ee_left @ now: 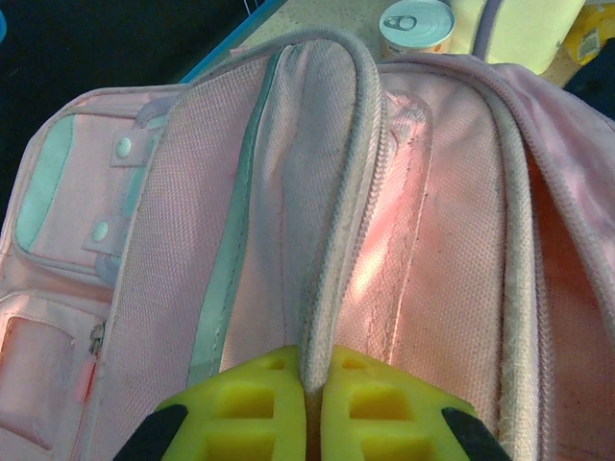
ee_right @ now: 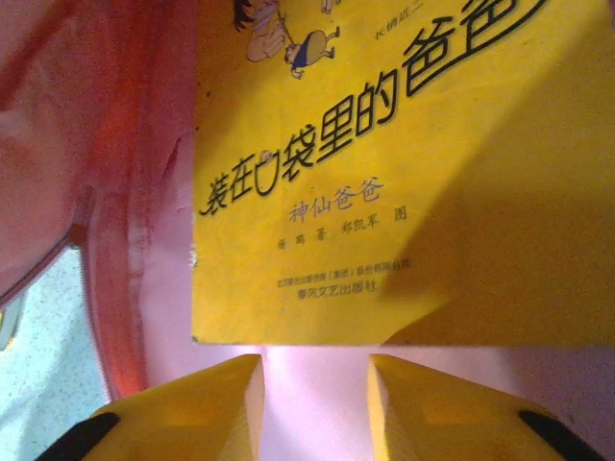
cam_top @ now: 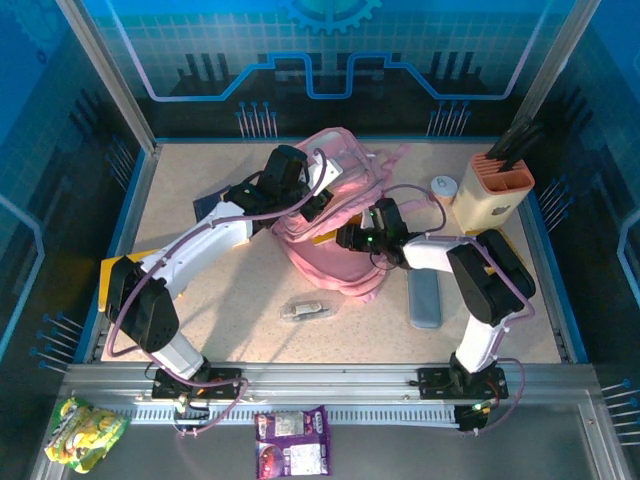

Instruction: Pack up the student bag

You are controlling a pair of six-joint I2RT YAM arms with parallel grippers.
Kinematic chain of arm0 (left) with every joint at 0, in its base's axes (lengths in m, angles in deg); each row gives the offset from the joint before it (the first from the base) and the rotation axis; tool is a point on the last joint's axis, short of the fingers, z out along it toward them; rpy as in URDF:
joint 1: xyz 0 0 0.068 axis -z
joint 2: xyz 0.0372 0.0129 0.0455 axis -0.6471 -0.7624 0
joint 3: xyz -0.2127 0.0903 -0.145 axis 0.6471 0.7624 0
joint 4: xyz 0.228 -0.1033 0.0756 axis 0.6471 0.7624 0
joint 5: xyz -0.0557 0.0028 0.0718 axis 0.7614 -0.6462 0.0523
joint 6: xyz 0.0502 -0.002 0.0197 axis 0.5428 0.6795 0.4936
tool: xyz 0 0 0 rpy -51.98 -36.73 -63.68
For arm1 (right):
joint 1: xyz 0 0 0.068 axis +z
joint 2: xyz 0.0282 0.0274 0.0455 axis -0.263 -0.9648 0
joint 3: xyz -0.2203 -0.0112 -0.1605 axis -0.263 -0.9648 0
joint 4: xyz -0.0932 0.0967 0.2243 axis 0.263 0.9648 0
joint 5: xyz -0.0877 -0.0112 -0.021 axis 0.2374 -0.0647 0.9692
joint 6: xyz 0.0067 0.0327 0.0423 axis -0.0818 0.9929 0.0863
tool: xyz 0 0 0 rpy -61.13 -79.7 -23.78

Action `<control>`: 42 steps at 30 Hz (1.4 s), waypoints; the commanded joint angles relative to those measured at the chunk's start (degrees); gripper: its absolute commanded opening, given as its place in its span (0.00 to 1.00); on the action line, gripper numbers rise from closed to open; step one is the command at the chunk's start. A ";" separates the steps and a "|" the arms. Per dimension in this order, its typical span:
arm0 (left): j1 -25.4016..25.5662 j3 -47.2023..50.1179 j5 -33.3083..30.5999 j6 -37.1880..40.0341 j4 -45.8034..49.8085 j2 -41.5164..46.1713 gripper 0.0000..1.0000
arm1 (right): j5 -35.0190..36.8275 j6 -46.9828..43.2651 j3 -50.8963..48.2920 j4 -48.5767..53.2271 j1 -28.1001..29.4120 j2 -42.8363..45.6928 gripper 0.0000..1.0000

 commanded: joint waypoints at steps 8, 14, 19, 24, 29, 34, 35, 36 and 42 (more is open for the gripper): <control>-0.18 -0.97 1.07 -2.62 -4.24 0.01 0.00 | 6.23 -4.76 -11.98 16.46 3.53 26.46 0.45; -0.13 2.35 0.49 -5.67 -4.39 -0.04 0.00 | 9.46 -8.63 -10.33 31.31 4.09 38.03 0.54; 0.00 5.81 2.35 -11.43 -5.39 0.22 0.18 | 8.44 -10.78 -6.61 37.49 4.55 42.98 0.61; 0.06 10.83 4.32 -19.26 -8.46 3.45 0.39 | 6.47 -12.45 -0.55 41.89 5.37 40.25 0.63; -0.08 18.45 2.48 -26.53 -11.55 11.56 0.57 | 3.44 -14.85 4.54 44.58 6.33 37.22 0.68; -2.54 23.47 -6.34 -36.39 -5.03 19.46 0.66 | 3.02 -16.38 7.20 45.93 8.51 32.85 0.72; -4.11 24.52 -7.54 -38.65 -3.48 21.07 0.68 | 2.79 -16.38 7.69 45.73 9.21 31.84 0.74; -5.88 25.69 -8.56 -40.74 -1.88 22.52 0.69 | 2.74 -16.40 8.07 45.37 9.87 30.82 0.75; -18.73 28.31 -15.36 -50.61 9.68 26.44 0.78 | 2.89 -16.27 10.46 41.87 14.63 24.09 0.79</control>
